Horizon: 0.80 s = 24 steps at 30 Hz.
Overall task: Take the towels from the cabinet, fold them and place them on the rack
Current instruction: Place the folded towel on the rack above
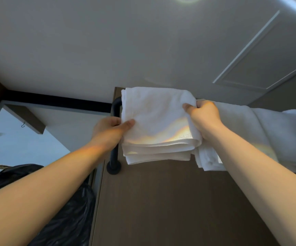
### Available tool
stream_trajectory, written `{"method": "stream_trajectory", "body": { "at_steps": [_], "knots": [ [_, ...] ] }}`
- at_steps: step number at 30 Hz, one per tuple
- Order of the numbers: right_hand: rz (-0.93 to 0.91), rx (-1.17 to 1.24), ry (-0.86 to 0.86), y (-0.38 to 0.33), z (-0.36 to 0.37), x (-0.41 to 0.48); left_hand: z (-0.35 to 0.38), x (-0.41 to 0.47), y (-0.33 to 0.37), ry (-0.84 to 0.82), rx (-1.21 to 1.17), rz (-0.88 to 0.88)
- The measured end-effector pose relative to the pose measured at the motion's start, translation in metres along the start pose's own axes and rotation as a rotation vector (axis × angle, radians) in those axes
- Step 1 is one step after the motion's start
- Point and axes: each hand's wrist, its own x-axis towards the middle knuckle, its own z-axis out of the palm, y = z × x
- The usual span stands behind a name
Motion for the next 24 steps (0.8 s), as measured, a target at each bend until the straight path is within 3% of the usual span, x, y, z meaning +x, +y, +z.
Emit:
{"method": "stream_trajectory", "body": {
  "at_steps": [9,15,19,24],
  "knots": [
    [-0.041,-0.086,0.006,0.007,-0.003,-0.011,0.002,-0.018,-0.011,-0.328,-0.344,-0.275],
    [0.056,-0.112,-0.133,0.019,-0.012,-0.048,0.002,-0.030,-0.015,-0.196,-0.266,-0.213],
    [0.201,0.158,-0.371,0.034,-0.017,-0.080,0.002,-0.035,-0.012,-0.148,-0.177,-0.166],
    [0.216,0.239,-0.247,0.036,-0.009,-0.083,0.001,-0.043,-0.011,-0.116,-0.136,-0.157]
  ]
}}
